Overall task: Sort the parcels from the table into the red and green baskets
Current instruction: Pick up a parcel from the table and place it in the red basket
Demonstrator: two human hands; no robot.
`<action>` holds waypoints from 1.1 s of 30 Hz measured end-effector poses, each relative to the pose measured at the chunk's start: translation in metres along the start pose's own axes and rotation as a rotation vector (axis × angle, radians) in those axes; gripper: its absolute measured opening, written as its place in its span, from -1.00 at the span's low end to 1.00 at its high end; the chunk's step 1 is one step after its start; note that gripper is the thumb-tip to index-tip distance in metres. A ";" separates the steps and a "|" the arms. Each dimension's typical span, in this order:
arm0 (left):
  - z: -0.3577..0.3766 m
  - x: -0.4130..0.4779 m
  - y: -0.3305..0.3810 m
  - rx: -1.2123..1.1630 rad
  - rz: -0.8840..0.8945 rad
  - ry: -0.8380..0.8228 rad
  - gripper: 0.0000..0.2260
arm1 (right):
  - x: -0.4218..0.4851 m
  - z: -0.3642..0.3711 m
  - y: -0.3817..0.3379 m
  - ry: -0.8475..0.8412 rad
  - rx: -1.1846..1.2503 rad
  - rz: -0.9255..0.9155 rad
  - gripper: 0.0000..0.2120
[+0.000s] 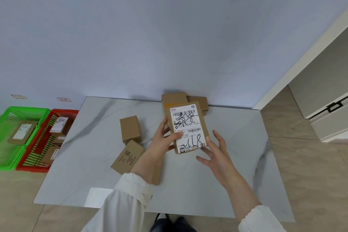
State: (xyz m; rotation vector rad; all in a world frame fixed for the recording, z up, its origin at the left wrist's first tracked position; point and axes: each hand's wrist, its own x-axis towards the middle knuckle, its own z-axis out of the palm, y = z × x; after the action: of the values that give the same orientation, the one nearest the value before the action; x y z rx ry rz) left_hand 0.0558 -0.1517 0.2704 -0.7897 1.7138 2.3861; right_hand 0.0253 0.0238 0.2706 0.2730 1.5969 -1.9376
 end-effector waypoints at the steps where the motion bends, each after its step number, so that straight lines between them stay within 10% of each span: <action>1: -0.002 -0.001 0.002 0.019 0.003 -0.015 -0.32 | 0.000 -0.003 -0.003 -0.029 -0.039 0.000 -0.40; 19: -0.025 -0.045 -0.032 -0.028 0.046 0.052 -0.57 | -0.003 0.028 0.024 -0.067 -0.136 -0.064 -0.58; 33: -0.154 -0.138 -0.050 -0.178 0.124 0.442 -0.60 | -0.014 0.167 0.089 -0.425 -0.304 0.028 -0.61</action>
State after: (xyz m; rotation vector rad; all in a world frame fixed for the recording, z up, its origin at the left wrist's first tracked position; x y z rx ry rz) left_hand 0.2470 -0.2438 0.2561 -1.3629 1.7476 2.6236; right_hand 0.1232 -0.1370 0.2470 -0.2260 1.5528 -1.5690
